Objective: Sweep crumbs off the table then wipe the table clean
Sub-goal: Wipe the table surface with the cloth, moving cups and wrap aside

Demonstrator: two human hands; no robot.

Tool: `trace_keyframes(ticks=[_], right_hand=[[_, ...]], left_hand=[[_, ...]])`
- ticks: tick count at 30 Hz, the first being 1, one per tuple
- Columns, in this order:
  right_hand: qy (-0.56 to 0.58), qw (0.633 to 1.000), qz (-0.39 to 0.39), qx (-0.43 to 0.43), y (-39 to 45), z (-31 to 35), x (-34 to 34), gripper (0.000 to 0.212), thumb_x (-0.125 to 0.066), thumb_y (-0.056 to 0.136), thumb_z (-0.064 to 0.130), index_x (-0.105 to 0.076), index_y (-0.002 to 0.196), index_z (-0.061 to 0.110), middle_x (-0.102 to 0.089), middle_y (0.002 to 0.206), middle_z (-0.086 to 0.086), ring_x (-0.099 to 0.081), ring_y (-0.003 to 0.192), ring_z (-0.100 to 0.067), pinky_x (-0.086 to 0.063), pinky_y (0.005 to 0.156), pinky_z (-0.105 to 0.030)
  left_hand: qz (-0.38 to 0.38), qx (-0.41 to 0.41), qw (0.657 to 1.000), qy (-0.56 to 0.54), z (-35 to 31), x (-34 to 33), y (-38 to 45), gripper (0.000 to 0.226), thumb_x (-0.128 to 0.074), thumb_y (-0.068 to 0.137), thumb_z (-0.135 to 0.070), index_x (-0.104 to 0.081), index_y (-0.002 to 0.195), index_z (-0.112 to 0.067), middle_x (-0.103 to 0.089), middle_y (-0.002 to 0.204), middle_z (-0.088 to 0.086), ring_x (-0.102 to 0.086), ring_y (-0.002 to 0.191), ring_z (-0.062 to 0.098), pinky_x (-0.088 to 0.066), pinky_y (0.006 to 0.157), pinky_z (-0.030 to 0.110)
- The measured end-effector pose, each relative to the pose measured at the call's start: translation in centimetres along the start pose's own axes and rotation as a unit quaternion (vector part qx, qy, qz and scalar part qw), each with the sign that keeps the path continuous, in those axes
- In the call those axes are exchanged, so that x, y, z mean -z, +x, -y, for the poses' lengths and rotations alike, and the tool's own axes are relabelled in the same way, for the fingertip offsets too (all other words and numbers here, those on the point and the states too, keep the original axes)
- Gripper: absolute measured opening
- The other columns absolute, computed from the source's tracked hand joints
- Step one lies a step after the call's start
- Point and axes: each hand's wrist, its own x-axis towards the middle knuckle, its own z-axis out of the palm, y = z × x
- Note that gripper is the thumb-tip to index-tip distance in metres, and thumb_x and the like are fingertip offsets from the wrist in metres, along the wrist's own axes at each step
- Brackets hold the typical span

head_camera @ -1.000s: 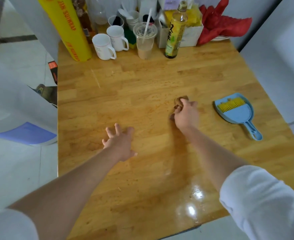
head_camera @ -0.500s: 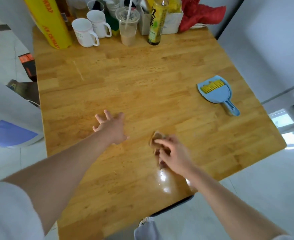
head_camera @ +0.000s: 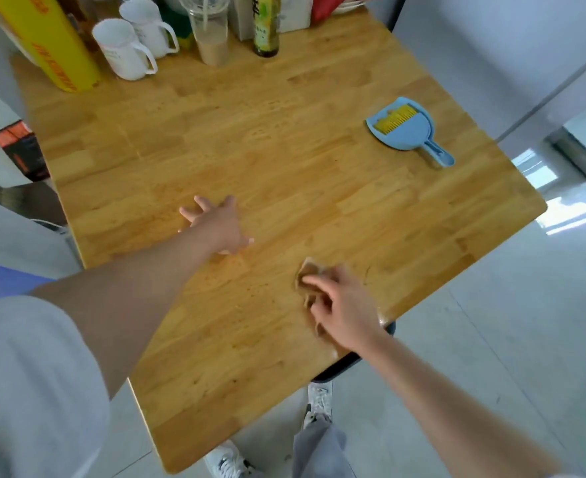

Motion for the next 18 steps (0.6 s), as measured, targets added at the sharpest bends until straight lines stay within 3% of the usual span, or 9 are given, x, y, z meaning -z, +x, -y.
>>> trace_keyframes(ticks=[2,3,4,6,9,11,13,15,18], right_hand=[[0.016,0.986,0.105,0.130,-4.2,1.7,-1.3,0.037,-0.057,0.089,0.029,-0.065,0.124,0.036,-0.056,0.110,0.004,-0.057,0.088,-0.013,-0.051,0.070,-0.023],[0.024,0.984,0.110,0.139,-4.7,0.8,-0.7,0.037,-0.058,0.089,0.027,-0.065,0.124,0.035,-0.056,0.109,0.005,-0.057,0.087,-0.013,-0.048,0.069,-0.021],[0.024,0.991,0.084,0.103,-4.5,-1.1,0.4,0.037,-0.059,0.090,0.025,-0.066,0.125,0.034,-0.057,0.111,0.004,-0.058,0.086,-0.012,-0.046,0.067,-0.018],[0.010,0.998,-0.026,-0.063,-2.3,-6.2,3.3,0.039,-0.059,0.094,0.021,-0.063,0.131,0.031,-0.054,0.124,-0.001,-0.061,0.086,-0.015,-0.048,0.065,-0.020],[0.029,0.930,-0.141,-0.339,0.6,-12.8,7.0,0.042,-0.053,0.098,0.021,-0.055,0.139,0.028,-0.046,0.134,-0.012,-0.062,0.101,-0.033,-0.051,0.084,-0.038],[0.027,0.913,-0.166,-0.372,1.4,-11.4,6.5,0.041,-0.053,0.098,0.021,-0.055,0.138,0.028,-0.046,0.133,-0.012,-0.060,0.096,-0.031,-0.049,0.082,-0.037],[0.014,0.949,-0.136,-0.285,-0.1,-6.8,3.7,0.038,-0.056,0.095,0.023,-0.058,0.132,0.032,-0.050,0.129,-0.008,-0.057,0.086,-0.021,-0.050,0.074,-0.032],[0.043,0.993,-0.042,-0.101,-3.2,-0.9,0.0,0.036,-0.059,0.091,0.025,-0.061,0.125,0.036,-0.056,0.119,-0.001,-0.059,0.085,-0.015,-0.054,0.073,-0.032],[0.061,0.972,0.145,0.176,-7.0,4.3,-2.5,0.037,-0.057,0.088,0.024,-0.064,0.123,0.035,-0.055,0.104,0.004,-0.057,0.083,-0.013,-0.054,0.073,-0.029]], left_hand=[[0.000,-0.004,1.000,0.009,-0.3,0.2,-0.2,0.098,-0.062,0.090,-0.057,0.001,0.158,-0.025,0.018,0.161,0.024,0.008,0.145,0.057,-0.015,0.119,0.062],[-0.001,-0.004,1.000,0.006,-0.1,0.2,-0.3,0.097,-0.062,0.090,-0.057,0.000,0.158,-0.024,0.017,0.161,0.025,0.009,0.145,0.056,-0.015,0.119,0.062],[-0.005,-0.006,1.000,0.007,-0.3,0.2,-0.3,0.096,-0.062,0.090,-0.056,-0.001,0.158,-0.024,0.017,0.161,0.025,0.009,0.146,0.055,-0.015,0.118,0.062],[-0.010,-0.003,1.000,0.008,-0.3,0.1,-0.3,0.096,-0.063,0.090,-0.056,-0.002,0.157,-0.025,0.018,0.162,0.024,0.010,0.146,0.055,-0.015,0.118,0.062],[-0.010,0.001,1.000,0.001,-0.4,-0.1,-0.1,0.097,-0.064,0.089,-0.055,-0.001,0.158,-0.026,0.018,0.162,0.023,0.010,0.146,0.054,-0.015,0.118,0.062],[-0.012,0.007,1.000,0.002,-0.4,-0.1,0.1,0.097,-0.064,0.089,-0.055,-0.001,0.158,-0.027,0.018,0.162,0.023,0.010,0.146,0.054,-0.015,0.119,0.062],[-0.012,0.005,1.000,0.011,-0.3,-0.1,0.2,0.097,-0.064,0.089,-0.056,-0.002,0.157,-0.026,0.017,0.162,0.025,0.010,0.146,0.054,-0.012,0.119,0.062],[-0.013,-0.001,1.000,0.021,-0.3,-0.2,0.4,0.097,-0.064,0.088,-0.057,-0.003,0.157,-0.025,0.015,0.161,0.028,0.009,0.146,0.055,-0.010,0.119,0.062],[-0.018,-0.004,1.000,0.025,0.1,-0.5,0.7,0.099,-0.064,0.087,-0.061,-0.003,0.157,-0.026,0.013,0.160,0.030,0.011,0.146,0.053,-0.007,0.119,0.063]])
